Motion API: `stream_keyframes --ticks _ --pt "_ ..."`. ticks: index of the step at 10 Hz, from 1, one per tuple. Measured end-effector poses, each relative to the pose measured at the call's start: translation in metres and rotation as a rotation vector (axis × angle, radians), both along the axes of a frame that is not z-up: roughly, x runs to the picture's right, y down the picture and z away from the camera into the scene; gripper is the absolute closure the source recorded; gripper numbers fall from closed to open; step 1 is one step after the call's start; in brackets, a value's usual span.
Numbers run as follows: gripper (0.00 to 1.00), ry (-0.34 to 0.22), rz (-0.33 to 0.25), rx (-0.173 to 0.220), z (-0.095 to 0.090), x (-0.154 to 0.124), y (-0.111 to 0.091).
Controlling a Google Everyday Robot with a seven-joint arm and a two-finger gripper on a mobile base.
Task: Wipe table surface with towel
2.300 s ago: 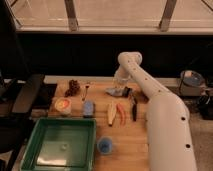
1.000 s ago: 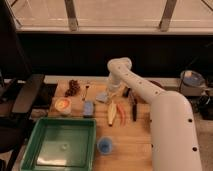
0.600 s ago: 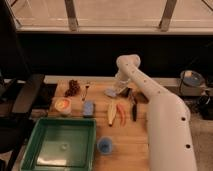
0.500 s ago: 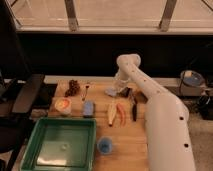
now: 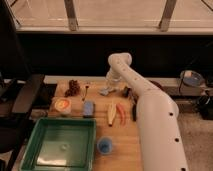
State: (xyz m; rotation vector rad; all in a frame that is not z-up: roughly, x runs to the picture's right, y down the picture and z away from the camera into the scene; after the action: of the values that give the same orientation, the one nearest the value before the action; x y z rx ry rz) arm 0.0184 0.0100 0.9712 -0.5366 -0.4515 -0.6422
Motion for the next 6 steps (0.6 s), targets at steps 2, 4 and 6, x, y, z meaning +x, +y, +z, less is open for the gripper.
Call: stream_keyframes --ticks 2,4,6 --pt "0.8 -0.04 -0.02 -0.015 -0.008 -0.032 0.015" --pt "0.8 -0.051 -0.026 -0.035 -0.012 -0.045 0.027" --pt "0.8 -0.042 -0.021 -0.063 -0.014 -0.038 0.041"
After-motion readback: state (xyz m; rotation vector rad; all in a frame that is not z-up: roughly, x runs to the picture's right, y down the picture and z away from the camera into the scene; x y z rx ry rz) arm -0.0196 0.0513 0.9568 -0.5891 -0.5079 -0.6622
